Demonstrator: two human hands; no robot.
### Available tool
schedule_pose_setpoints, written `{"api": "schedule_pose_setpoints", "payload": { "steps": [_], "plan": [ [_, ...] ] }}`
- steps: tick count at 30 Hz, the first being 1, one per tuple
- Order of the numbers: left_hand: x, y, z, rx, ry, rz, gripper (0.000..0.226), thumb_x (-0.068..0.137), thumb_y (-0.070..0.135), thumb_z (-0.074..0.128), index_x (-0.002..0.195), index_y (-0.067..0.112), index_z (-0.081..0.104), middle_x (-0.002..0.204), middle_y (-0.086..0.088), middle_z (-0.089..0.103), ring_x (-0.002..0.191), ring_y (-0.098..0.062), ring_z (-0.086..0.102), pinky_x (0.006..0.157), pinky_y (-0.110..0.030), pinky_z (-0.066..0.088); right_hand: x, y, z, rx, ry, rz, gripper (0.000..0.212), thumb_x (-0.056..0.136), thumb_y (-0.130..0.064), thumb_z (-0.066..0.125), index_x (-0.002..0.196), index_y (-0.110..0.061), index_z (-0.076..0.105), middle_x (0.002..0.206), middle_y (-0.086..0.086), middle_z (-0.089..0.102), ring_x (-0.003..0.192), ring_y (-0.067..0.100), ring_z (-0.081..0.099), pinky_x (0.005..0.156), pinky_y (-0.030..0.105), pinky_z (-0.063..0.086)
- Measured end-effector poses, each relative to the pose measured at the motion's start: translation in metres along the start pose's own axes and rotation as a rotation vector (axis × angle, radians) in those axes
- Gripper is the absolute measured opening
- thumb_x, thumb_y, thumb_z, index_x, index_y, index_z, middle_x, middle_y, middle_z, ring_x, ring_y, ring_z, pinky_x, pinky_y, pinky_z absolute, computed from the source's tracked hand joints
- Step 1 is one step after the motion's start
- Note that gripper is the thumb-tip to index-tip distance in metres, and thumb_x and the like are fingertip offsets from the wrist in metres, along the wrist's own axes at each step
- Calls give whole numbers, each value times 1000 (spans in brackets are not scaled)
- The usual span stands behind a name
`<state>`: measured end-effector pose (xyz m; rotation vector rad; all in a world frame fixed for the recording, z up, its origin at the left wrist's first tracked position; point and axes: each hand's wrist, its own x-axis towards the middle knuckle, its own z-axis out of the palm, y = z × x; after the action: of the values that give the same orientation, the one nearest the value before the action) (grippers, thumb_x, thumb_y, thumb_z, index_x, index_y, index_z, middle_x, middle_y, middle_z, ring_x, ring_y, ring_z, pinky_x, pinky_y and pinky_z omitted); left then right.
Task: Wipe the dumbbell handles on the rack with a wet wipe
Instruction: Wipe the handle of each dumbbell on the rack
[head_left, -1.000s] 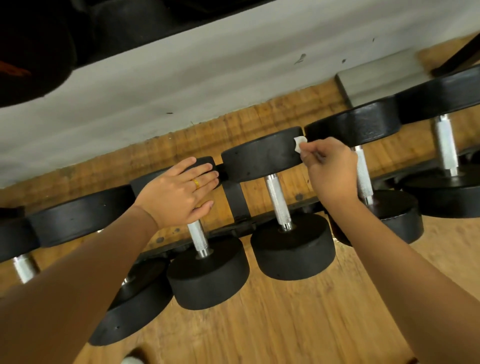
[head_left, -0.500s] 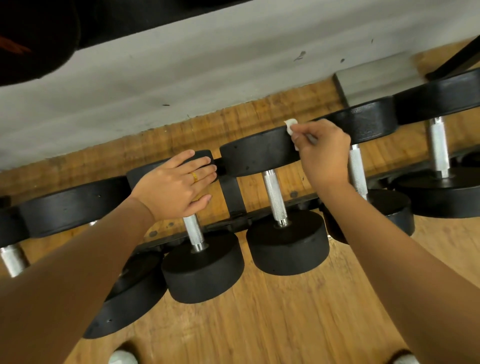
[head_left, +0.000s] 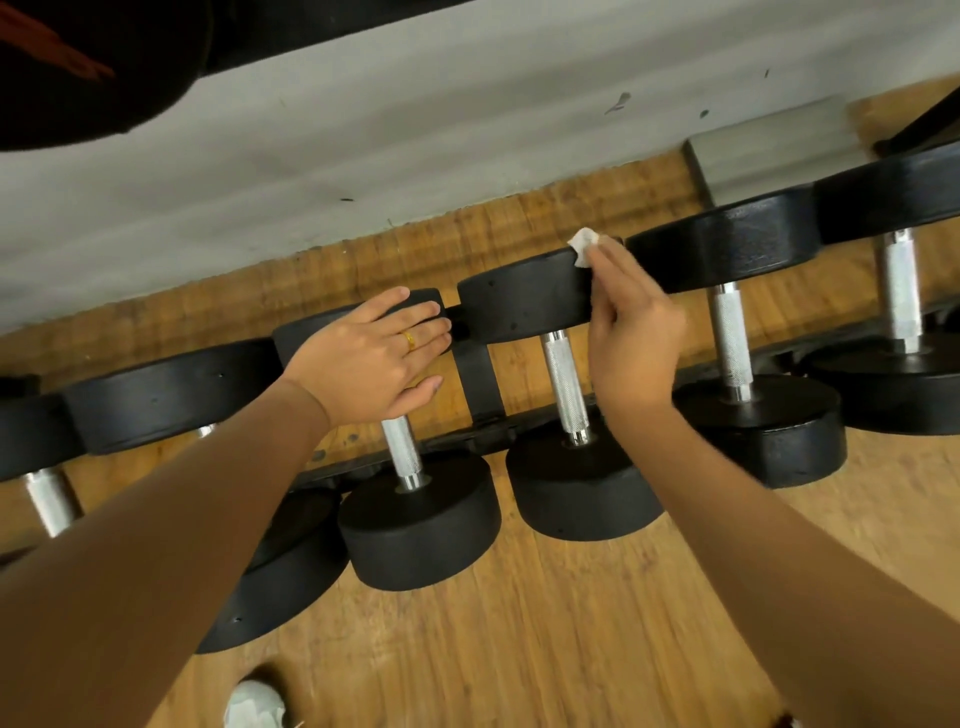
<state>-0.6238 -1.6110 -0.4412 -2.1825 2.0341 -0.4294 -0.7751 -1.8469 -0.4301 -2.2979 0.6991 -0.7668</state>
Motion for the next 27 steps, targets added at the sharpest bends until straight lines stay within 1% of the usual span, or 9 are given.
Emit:
{"api": "schedule_pose_setpoints", "payload": {
  "steps": [2,4,8,10,12,16,19,23,27],
  "plan": [
    [-1,0,-1,-12,-5,-2,48,106,39,45,131,5,69,133,-14,68,132,-30,59,119,-51,37,-30,0,2,-29,-51,-40,41,96,-4,57,136,-6,59,142,9,58,134,19,51,113,26,39],
    [0,1,0,-9,-2,-7,48,106,39,45,130,5,69,133,-14,68,132,-30,59,119,-51,37,-45,4,2,-48,-139,-72,47,100,-4,55,146,-2,47,152,14,45,145,26,38,118,35,33],
    [0,0,1,0,-2,-3,48,107,39,44,130,5,69,133,-13,69,132,-30,59,118,-51,38,-22,-1,10,-107,-273,-71,58,106,-25,45,155,0,25,165,15,19,155,27,9,125,39,17],
    [0,0,0,-1,-9,-8,49,107,39,43,130,5,69,133,-13,69,132,-30,59,118,-52,38,-16,-10,15,-98,-293,-42,66,105,-31,44,157,1,19,167,15,12,155,28,1,126,41,11],
    [0,1,-1,-1,-10,-8,49,107,39,43,130,5,69,133,-13,69,132,-30,59,118,-51,38,-27,-13,15,-109,-312,-69,71,103,-33,46,157,1,14,167,16,7,155,30,-4,126,48,10],
    [0,1,-1,9,-13,-14,49,107,39,44,130,5,69,132,-14,69,132,-30,60,119,-51,37,-46,0,9,-276,-411,-248,74,103,-37,45,158,0,12,168,16,3,155,31,-7,125,53,12],
    [2,1,-2,3,-24,-16,49,106,39,44,129,4,69,131,-14,69,131,-31,60,118,-51,37,-22,-4,12,-309,-434,-317,73,103,-40,44,157,2,16,167,16,4,155,33,-5,125,52,9],
    [3,1,-4,-3,-42,-22,49,106,40,44,129,4,69,130,-14,70,131,-31,60,119,-51,37,17,-9,17,-435,-523,-641,67,106,-40,36,156,1,22,168,13,8,155,31,1,126,46,6],
    [2,2,-5,-7,-51,-28,48,106,40,46,129,5,69,131,-14,70,132,-30,60,119,-51,37,-3,4,0,-524,-566,-693,67,105,-42,39,156,0,25,167,13,14,155,29,6,126,45,9]
  ]
}}
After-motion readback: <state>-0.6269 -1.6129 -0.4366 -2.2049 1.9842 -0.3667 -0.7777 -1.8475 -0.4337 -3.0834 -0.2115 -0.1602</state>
